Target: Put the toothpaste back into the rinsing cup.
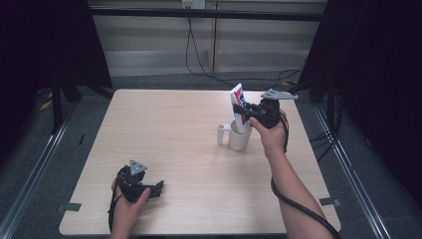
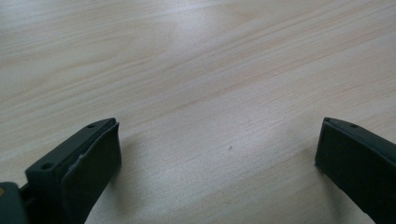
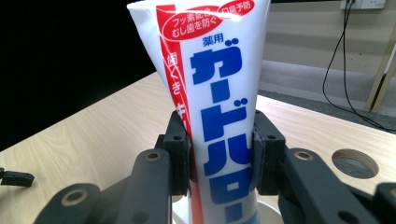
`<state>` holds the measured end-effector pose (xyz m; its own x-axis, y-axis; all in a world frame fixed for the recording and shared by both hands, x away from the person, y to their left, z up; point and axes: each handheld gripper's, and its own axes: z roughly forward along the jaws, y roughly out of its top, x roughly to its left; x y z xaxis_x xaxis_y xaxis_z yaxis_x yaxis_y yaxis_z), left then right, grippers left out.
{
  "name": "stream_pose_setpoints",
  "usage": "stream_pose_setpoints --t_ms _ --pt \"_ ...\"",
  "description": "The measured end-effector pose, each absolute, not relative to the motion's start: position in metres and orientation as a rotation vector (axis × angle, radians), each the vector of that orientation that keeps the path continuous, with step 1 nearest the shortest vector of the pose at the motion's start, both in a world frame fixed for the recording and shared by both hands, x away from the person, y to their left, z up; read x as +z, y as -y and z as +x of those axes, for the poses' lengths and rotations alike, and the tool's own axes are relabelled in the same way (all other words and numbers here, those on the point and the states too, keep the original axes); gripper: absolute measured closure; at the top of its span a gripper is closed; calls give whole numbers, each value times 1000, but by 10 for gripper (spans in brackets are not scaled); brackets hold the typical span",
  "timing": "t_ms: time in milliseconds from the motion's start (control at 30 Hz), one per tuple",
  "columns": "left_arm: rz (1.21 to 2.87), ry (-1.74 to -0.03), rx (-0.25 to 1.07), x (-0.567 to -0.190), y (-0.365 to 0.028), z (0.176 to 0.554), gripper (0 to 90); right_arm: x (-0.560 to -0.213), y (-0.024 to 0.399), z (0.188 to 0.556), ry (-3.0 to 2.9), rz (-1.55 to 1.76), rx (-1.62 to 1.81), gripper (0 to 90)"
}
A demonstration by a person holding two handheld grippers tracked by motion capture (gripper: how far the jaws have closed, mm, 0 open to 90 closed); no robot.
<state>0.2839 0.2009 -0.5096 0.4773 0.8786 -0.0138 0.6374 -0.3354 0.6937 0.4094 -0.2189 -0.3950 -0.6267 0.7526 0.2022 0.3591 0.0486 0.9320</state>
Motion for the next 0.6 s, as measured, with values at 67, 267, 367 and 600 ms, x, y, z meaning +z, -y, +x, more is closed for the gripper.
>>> stream_pose_setpoints --t_ms 67,267,367,600 --pt "2083 -1251 485 -510 -201 284 0 -396 219 410 -1993 1123 1591 656" --pt "2086 -1250 486 -510 -201 284 0 -401 217 413 -1994 1134 1581 655" --pt "2086 -1249 488 -510 -201 284 0 -403 217 413 -1995 1139 1579 654" --pt "2086 -1250 487 -510 -201 284 0 -407 217 414 -1992 1144 1566 651"
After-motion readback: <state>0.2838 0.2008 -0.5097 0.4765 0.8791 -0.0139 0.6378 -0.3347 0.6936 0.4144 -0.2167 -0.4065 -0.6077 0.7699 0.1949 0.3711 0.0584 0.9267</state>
